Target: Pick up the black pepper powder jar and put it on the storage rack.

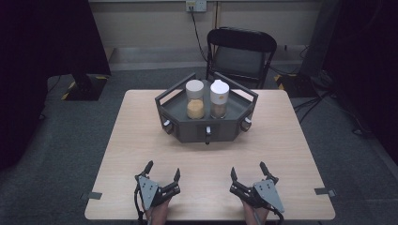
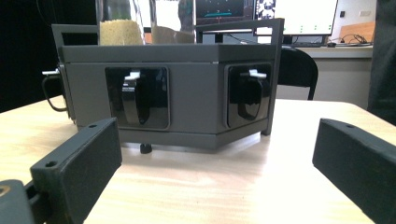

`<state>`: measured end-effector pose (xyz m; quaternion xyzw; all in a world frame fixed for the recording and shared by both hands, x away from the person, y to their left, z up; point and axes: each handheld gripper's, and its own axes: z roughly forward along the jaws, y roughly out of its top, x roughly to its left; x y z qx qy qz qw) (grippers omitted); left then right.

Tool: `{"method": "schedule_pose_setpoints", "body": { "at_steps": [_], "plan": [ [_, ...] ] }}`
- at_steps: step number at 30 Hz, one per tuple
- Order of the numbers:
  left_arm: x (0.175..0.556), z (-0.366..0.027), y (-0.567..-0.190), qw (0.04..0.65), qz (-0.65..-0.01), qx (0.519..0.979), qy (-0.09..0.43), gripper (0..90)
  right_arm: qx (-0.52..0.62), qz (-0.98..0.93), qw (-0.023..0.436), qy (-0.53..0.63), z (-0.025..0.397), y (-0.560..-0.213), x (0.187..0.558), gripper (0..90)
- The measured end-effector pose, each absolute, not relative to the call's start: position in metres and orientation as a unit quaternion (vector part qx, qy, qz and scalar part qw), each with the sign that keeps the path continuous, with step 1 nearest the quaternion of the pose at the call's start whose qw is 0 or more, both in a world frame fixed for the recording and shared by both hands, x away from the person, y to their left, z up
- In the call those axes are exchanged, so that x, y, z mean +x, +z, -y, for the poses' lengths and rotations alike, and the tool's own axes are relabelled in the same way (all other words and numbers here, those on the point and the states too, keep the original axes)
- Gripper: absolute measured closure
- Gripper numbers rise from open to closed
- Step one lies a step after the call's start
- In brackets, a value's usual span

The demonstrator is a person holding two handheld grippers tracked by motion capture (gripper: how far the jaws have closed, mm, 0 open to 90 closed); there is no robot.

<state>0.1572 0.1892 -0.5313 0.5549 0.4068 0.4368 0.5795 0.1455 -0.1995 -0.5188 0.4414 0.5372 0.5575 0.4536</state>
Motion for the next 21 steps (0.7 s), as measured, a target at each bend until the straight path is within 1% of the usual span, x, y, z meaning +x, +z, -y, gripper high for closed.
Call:
{"method": "schedule_pose_setpoints", "body": {
  "at_steps": [6, 21],
  "plan": [
    [0.1572, -0.1892, -0.5313, 0.58, -0.407, 0.555, 0.437, 2.8, 0.447, -0.535, 0.452, 0.557, 0.1997, -0.5248, 0.1461, 0.3],
    [0.157, -0.1893, -0.5313, 0.58, -0.407, 0.555, 0.436, 2.9, 0.452, -0.532, 0.452, 0.554, 0.1981, -0.5264, 0.1468, 0.2]
  ]
}}
